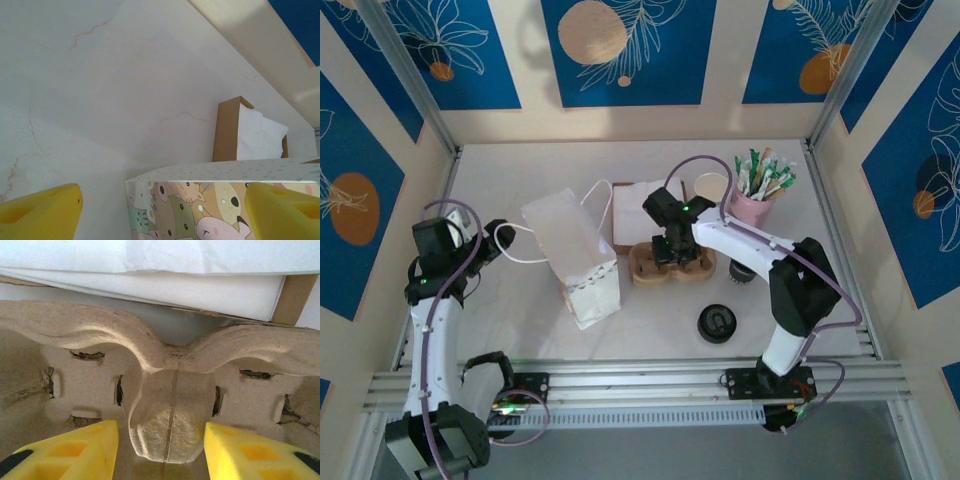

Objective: Pack the takeout coffee

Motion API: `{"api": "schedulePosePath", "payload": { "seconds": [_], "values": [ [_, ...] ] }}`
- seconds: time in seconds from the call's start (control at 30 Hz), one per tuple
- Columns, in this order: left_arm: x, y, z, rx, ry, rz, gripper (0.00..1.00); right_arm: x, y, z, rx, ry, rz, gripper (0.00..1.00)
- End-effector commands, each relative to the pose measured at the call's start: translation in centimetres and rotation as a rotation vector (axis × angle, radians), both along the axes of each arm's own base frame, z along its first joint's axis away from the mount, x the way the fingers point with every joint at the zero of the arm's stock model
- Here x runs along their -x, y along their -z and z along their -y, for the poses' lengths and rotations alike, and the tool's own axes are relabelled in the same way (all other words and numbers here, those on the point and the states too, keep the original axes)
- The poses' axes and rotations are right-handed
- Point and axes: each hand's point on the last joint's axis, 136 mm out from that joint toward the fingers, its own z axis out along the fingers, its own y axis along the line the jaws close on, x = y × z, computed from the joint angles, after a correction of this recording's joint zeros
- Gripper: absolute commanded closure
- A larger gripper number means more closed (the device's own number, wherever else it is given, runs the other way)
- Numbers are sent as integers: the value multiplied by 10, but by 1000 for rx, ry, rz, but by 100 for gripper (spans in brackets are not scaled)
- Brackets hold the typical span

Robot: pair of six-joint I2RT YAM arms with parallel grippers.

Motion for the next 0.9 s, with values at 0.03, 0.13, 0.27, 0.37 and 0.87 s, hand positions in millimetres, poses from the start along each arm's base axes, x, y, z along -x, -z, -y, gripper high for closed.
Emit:
{"api": "schedulePosePath", "payload": {
  "seconds": [0.03,0.13,0.27,0.37,0.87],
  "values": [
    [0,-1,1,-19,12,3,16,-4,1,2,54,-1,11,51],
    [0,-1,0,-20,11,4,16,-5,-1,2,69,-3,20,54],
    [1,-2,0,-23,9,6,16,-5,-3,1,75,-7,29,58],
    [0,-2,0,-21,11,6,16,-5,-4,-1,70,-4,29,59],
    [1,-1,0,-21,11,6,16,-5,-7,-2,49,15,36,52]
  ]
}}
